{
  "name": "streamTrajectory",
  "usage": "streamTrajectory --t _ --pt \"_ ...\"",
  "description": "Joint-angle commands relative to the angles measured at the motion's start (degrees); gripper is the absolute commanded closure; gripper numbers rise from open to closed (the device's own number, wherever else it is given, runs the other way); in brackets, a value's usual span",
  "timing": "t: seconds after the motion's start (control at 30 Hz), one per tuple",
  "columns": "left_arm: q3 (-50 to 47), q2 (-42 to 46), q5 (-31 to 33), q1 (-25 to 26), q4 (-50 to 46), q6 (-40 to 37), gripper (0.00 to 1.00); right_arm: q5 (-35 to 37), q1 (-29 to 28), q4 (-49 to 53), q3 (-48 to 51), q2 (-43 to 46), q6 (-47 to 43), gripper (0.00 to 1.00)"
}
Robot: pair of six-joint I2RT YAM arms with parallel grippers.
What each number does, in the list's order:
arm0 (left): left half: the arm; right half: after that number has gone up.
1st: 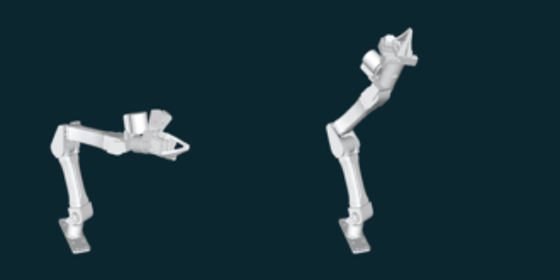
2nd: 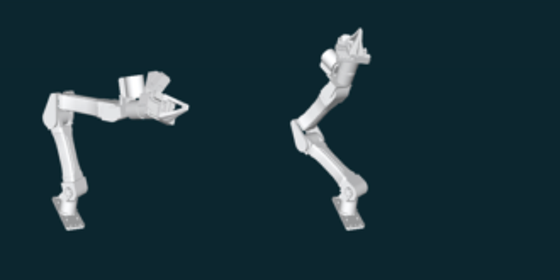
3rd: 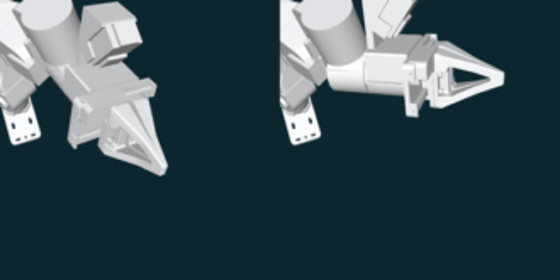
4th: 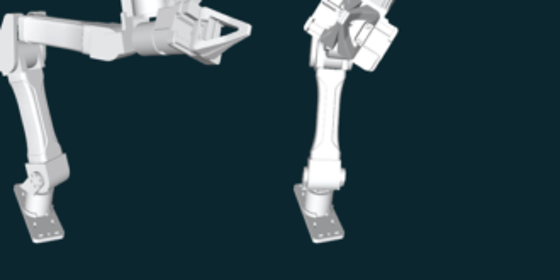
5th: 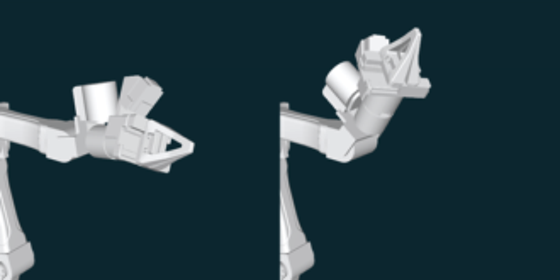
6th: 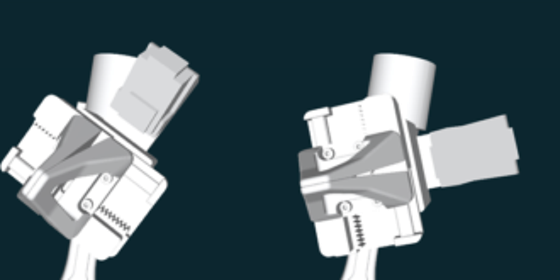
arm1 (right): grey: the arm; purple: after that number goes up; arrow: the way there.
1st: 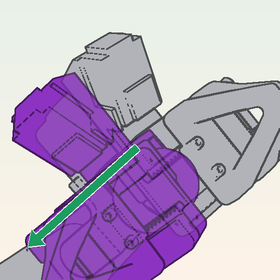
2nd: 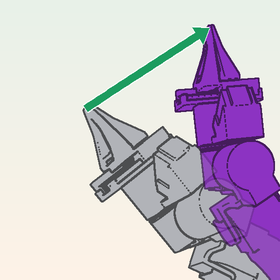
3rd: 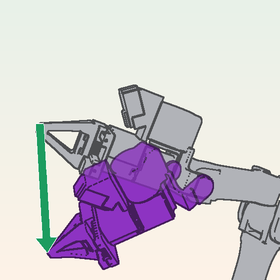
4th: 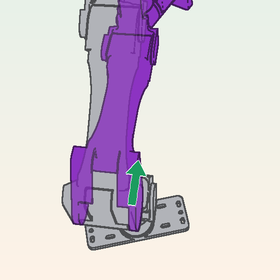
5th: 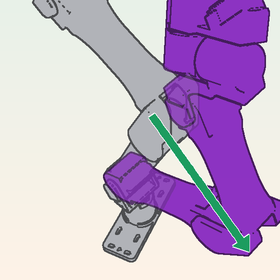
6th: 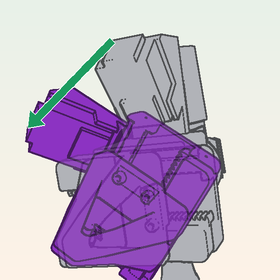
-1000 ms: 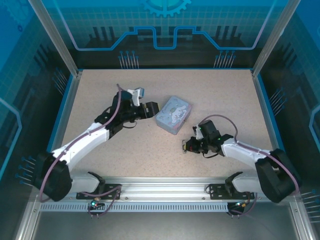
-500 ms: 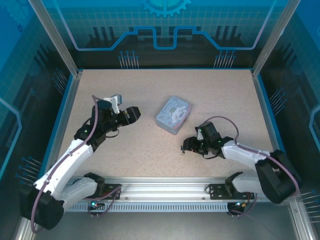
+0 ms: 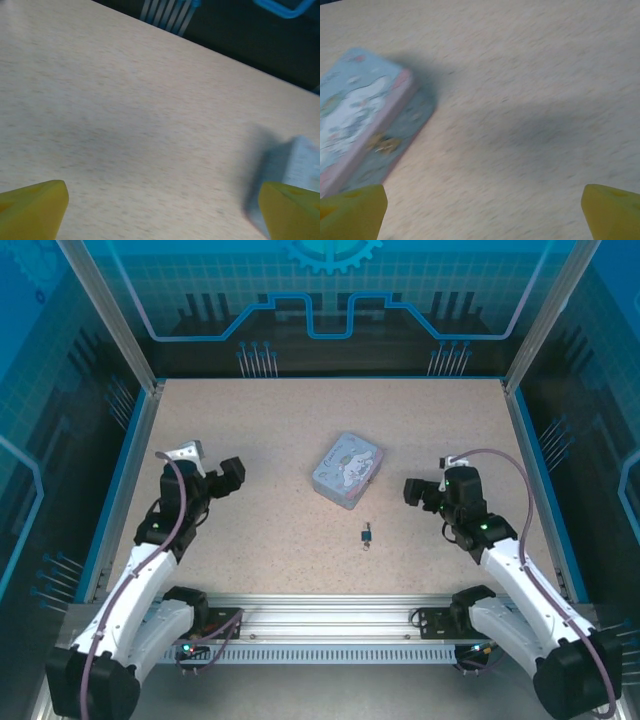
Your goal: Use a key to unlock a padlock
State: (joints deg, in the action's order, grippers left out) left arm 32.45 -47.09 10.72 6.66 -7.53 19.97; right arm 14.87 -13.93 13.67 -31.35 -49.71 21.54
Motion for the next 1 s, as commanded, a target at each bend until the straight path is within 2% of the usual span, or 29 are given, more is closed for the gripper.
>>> streamTrajectory --t 0.0,0.07,0.23,0.33,0.4,0.57,0.6,0.63,0.7,0.8,0.87,0.93,0.97 --pt "-5.76 -2.30 9.88 -1.57 12.24 -8.95 0.01 4.74 4.92 -13.49 4.62 -4.10 -10.96 0.00" --pt "-8.71 -5.05 11.92 -1.73 17.95 -10.58 0.01 4.22 6.74 -20.07 5.83 -8.06 -11.63 0.00" --pt "-12.44 -15.35 10.00 -2.12 30.29 -13.87 0.01 1.99 8.14 -45.19 11.20 -19.73 -14.56 0.00" --pt "-14.16 -20.51 7.83 -2.51 38.84 -16.09 0.01 -3.27 8.08 -48.67 9.04 -24.56 -18.33 0.00" --pt "-14.29 -22.07 5.60 -2.86 41.57 -17.33 0.01 -3.78 7.91 -49.47 7.54 -26.69 -20.79 0.00" --pt "-16.40 -27.31 -0.91 -3.32 55.65 -21.53 0.01 -7.42 9.88 -67.89 12.42 -35.91 -21.31 0.00" --pt "-16.21 -28.45 -1.91 -3.49 57.36 -22.00 0.01 -7.15 9.85 -67.78 12.46 -36.30 -21.43 0.00" --pt "-16.14 -29.81 -3.33 -3.57 59.08 -22.31 0.01 -7.55 10.10 -62.00 10.61 -34.93 -20.93 0.00" --pt "-16.75 -34.90 -4.75 -3.84 65.52 -22.03 0.01 -6.50 10.50 -58.88 7.87 -36.36 -20.06 0.00" --pt "-17.52 -43.77 -6.51 -3.76 76.37 -23.89 0.01 -6.79 10.34 -57.93 7.47 -36.07 -20.13 0.00" --pt "-15.64 -40.86 -5.83 -4.18 68.00 -22.35 0.01 -6.70 10.35 -58.08 7.50 -36.13 -20.15 0.00" --pt "-13.58 -42.07 -6.02 -4.18 66.32 -22.80 0.01 -6.52 10.32 -58.15 7.46 -36.16 -20.31 0.00" --pt "-11.70 -41.55 -4.84 -4.21 61.68 -22.15 0.01 -6.12 9.93 -58.64 7.53 -36.33 -20.47 0.00"
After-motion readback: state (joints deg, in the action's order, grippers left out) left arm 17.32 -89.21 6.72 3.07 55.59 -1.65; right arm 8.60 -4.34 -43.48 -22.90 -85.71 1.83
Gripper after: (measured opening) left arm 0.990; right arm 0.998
